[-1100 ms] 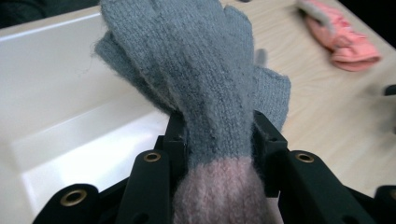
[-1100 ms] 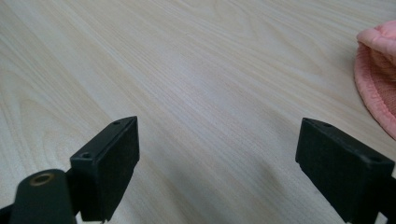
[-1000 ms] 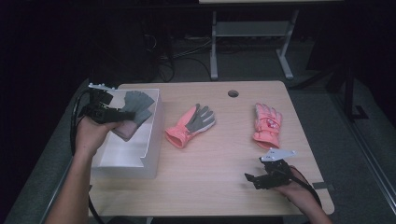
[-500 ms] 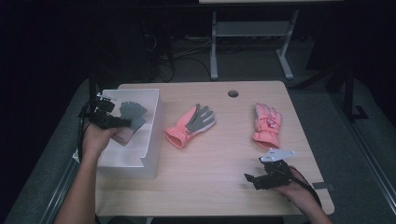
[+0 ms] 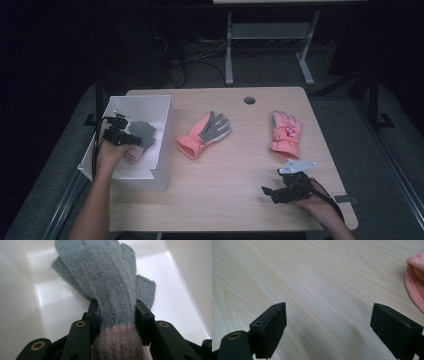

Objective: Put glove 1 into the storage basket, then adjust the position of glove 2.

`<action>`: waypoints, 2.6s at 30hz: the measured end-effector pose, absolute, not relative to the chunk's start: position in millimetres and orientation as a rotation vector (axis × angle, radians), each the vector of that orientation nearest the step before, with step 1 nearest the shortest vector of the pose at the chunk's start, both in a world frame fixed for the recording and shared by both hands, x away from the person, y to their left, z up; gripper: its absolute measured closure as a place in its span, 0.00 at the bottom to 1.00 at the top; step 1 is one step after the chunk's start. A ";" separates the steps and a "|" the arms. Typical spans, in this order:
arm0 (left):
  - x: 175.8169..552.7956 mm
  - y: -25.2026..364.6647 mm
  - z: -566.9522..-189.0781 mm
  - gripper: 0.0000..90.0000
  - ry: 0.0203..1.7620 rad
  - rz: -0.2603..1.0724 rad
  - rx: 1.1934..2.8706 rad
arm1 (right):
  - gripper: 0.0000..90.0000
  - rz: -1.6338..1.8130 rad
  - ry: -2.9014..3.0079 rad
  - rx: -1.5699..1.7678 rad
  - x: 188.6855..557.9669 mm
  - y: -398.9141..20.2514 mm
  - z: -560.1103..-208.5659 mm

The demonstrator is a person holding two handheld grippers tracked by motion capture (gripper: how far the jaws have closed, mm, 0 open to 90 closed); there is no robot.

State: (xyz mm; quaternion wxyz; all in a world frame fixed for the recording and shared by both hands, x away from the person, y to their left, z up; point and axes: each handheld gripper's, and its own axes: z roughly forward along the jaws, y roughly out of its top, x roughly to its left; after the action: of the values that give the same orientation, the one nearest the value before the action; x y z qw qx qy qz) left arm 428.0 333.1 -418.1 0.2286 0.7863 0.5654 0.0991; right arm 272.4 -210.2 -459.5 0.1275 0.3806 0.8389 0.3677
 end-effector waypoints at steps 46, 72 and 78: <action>410.7 262.1 -302.8 0.55 1.133 0.293 2.075 | 0.15 1.081 2.440 1.096 272.0 -208.9 -458.2; 439.0 111.7 -318.5 1.00 1.003 0.271 2.187 | 0.15 1.094 2.452 1.071 272.0 -205.9 -457.0; 451.9 93.1 -345.7 1.00 1.028 0.268 2.212 | 0.15 1.101 2.455 1.073 271.8 -205.8 -456.7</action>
State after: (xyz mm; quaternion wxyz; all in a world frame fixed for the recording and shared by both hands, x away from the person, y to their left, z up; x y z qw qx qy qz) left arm 451.9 93.1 -345.7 0.3374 0.8486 0.3943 0.1028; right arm 271.8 -205.8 -456.7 0.1222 0.3678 0.8411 0.3773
